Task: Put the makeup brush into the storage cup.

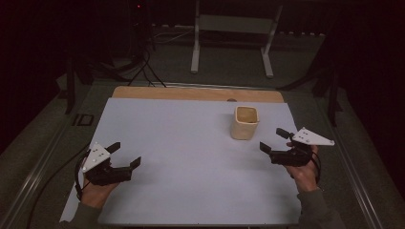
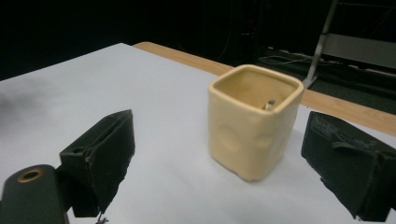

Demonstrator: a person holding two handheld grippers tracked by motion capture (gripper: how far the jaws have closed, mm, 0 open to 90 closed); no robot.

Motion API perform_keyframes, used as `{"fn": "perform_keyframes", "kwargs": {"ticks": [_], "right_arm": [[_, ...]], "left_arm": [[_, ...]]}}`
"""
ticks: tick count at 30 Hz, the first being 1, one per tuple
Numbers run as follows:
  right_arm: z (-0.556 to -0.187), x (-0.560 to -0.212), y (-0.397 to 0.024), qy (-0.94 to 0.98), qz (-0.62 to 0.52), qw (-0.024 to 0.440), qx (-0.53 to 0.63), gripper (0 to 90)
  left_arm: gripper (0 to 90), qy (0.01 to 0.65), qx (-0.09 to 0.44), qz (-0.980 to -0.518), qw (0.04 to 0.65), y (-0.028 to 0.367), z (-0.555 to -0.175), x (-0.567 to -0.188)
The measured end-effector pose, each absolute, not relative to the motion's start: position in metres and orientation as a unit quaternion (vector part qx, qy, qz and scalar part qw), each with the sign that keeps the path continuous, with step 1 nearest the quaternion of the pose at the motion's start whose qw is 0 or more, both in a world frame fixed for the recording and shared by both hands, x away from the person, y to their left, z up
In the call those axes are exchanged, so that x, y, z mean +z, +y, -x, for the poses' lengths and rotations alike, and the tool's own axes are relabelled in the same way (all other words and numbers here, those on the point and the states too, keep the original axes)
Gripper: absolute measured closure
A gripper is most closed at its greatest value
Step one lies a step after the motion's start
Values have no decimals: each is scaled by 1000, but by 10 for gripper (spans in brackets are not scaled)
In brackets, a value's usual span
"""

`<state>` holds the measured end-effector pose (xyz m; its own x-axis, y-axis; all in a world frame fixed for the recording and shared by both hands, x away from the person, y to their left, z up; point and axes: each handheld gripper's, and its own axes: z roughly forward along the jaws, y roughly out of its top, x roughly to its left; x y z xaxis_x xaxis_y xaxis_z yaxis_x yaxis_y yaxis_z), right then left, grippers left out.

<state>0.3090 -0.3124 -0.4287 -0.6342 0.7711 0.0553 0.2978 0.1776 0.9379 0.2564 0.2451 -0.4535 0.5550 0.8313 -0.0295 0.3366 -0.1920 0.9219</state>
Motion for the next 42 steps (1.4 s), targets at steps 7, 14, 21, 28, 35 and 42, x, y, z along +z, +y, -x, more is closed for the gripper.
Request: {"fn": "perform_keyframes", "kwargs": {"ticks": [7, 14, 21, 28, 35, 42], "right_arm": [[-293, -442, -319, 727, -373, 216, 534, 97], [-276, -454, -324, 722, -375, 219, 538, 97], [-261, -458, -323, 725, -368, 218, 540, 97], [-251, -461, -323, 723, -368, 217, 543, 97], [-247, -463, -323, 724, -363, 217, 545, 97], [-246, -465, -320, 730, -355, 219, 541, 97]], "left_arm": [[100, 400, 253, -729, 495, 247, -254, -455], [101, 401, 258, -728, 493, 250, -252, -455], [101, 401, 263, -726, 494, 254, -249, -456], [101, 401, 267, -725, 493, 256, -246, -458], [101, 398, 270, -725, 494, 256, -244, -460], [101, 398, 271, -723, 495, 256, -243, -463]]}}
